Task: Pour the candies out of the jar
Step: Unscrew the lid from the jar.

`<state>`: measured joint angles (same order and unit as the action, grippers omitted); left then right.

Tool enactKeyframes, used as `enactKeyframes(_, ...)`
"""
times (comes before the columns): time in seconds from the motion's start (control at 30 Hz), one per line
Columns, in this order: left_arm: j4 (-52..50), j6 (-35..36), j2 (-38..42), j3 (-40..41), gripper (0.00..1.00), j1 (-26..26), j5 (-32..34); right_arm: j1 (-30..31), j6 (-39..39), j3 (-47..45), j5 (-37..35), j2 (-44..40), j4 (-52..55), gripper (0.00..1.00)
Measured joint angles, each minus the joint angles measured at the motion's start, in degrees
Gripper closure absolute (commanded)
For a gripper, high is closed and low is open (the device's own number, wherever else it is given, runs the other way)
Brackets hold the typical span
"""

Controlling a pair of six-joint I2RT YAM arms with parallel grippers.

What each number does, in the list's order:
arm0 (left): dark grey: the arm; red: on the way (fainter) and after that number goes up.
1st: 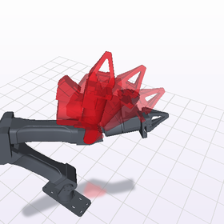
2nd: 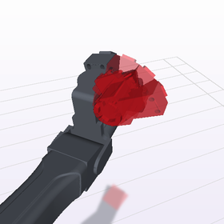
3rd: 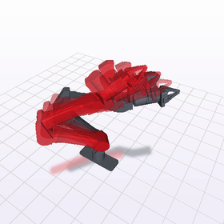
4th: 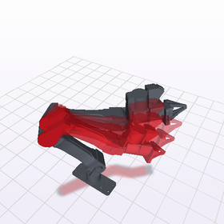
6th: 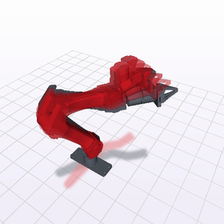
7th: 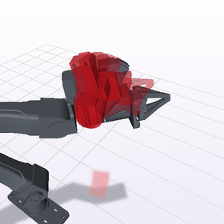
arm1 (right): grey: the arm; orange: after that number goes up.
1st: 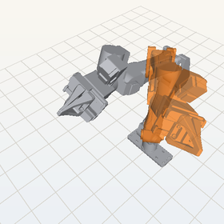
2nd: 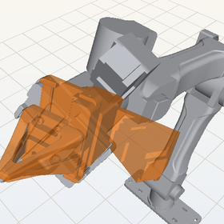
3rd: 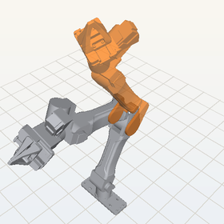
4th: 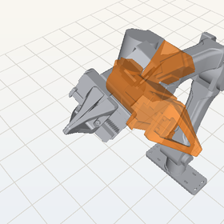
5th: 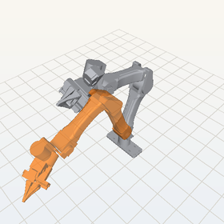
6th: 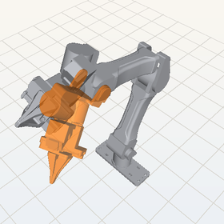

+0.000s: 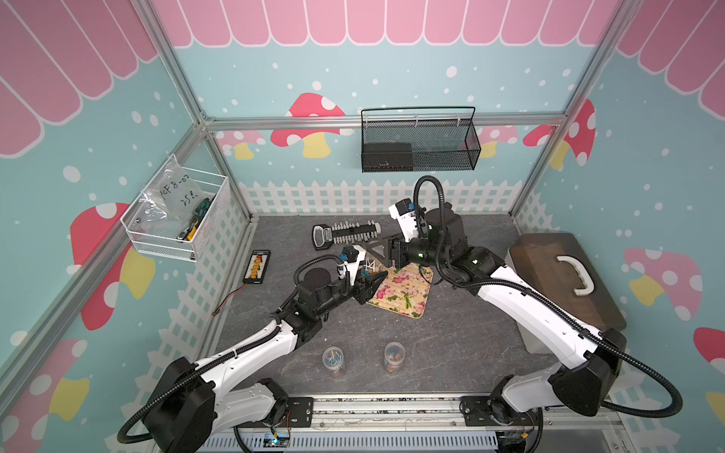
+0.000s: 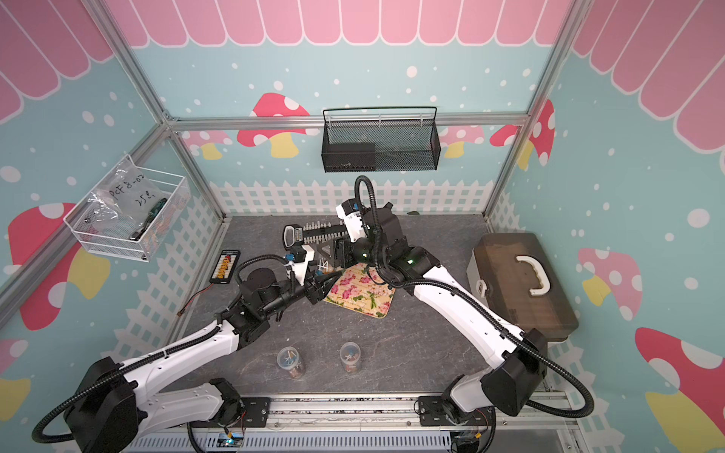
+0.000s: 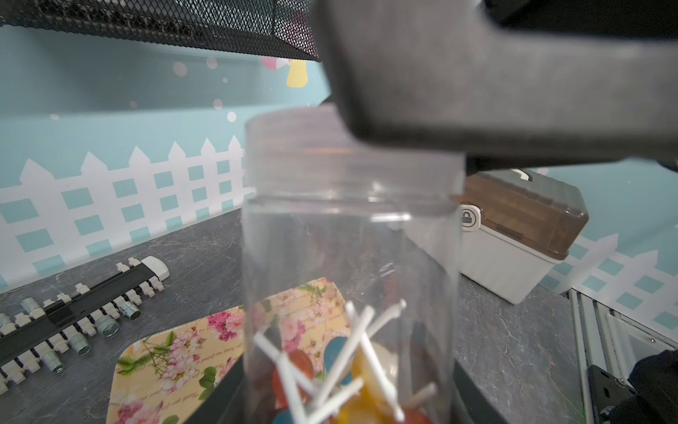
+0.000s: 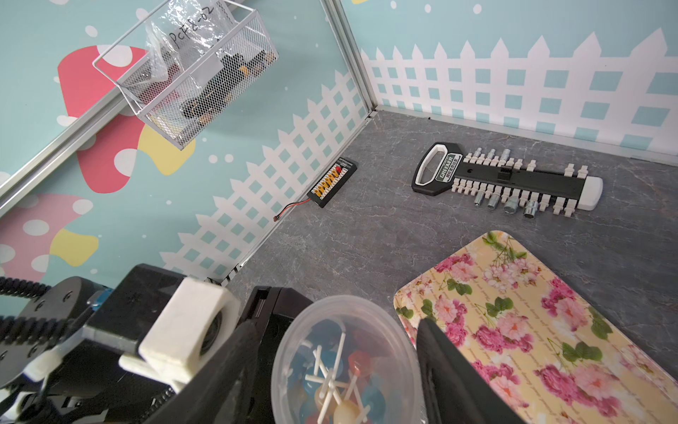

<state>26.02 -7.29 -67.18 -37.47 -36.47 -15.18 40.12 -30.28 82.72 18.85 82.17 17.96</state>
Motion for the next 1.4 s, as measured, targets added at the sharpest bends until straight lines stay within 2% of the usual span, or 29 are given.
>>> enactKeyframes(0.07, 0.00, 0.00, 0.00, 0.00, 0.62, 0.00, 0.00, 0.00, 0.22, -0.02, -0.11, 0.00, 0.33, 0.38)
enactKeyframes(0.3, -0.55, -0.04, 0.90, 0.00, 0.62, -0.13, 0.66, 0.00, 0.96, 0.57, 0.87, 0.31, 0.66, 0.65)
enactKeyframes(0.5, -1.75, -1.60, 2.38, 0.00, 0.62, -0.09, -0.37, -0.15, 2.89, 1.09, 3.80, 0.39, 0.48, 0.71)
enactKeyframes(0.63, -1.68, -4.79, 3.98, -0.28, 0.63, 0.04, -3.89, -1.27, 7.69, 2.73, 10.95, 0.39, 0.81, 0.70)
enactKeyframes(0.8, -1.97, -9.09, 7.06, -2.27, 0.63, -0.11, -11.93, -2.58, 17.86, 5.22, 25.31, -0.28, 0.20, 0.67)
enactKeyframes(0.93, -2.29, -9.88, 10.93, -2.43, 0.62, -1.01, -15.28, -2.49, 22.03, 6.60, 34.67, -0.61, -1.01, 0.67)
enactKeyframes(1.07, -3.30, -9.84, 13.31, -2.25, 0.62, -1.73, -16.22, -2.12, 23.41, 7.06, 39.04, -0.61, -1.68, 0.67)
enactKeyframes(1.23, -3.43, -9.86, 13.57, -1.99, 0.62, -1.90, -16.48, -2.14, 23.69, 7.04, 39.87, -0.61, -1.51, 0.66)
enactKeyframes(1.27, -3.41, -9.86, 13.57, -1.99, 0.62, -1.95, -16.46, -2.14, 23.69, 7.04, 39.89, -0.61, -1.51, 0.63)
enactKeyframes(1.37, -3.08, -9.90, 13.57, -1.66, 0.62, -2.16, -16.09, -2.14, 23.45, 6.86, 39.65, -0.61, -1.51, 0.37)
enactKeyframes(1.4, -2.71, -10.19, 13.57, -1.33, 0.63, -2.34, -15.52, -2.12, 23.23, 6.78, 39.23, -0.61, -1.51, 0.33)
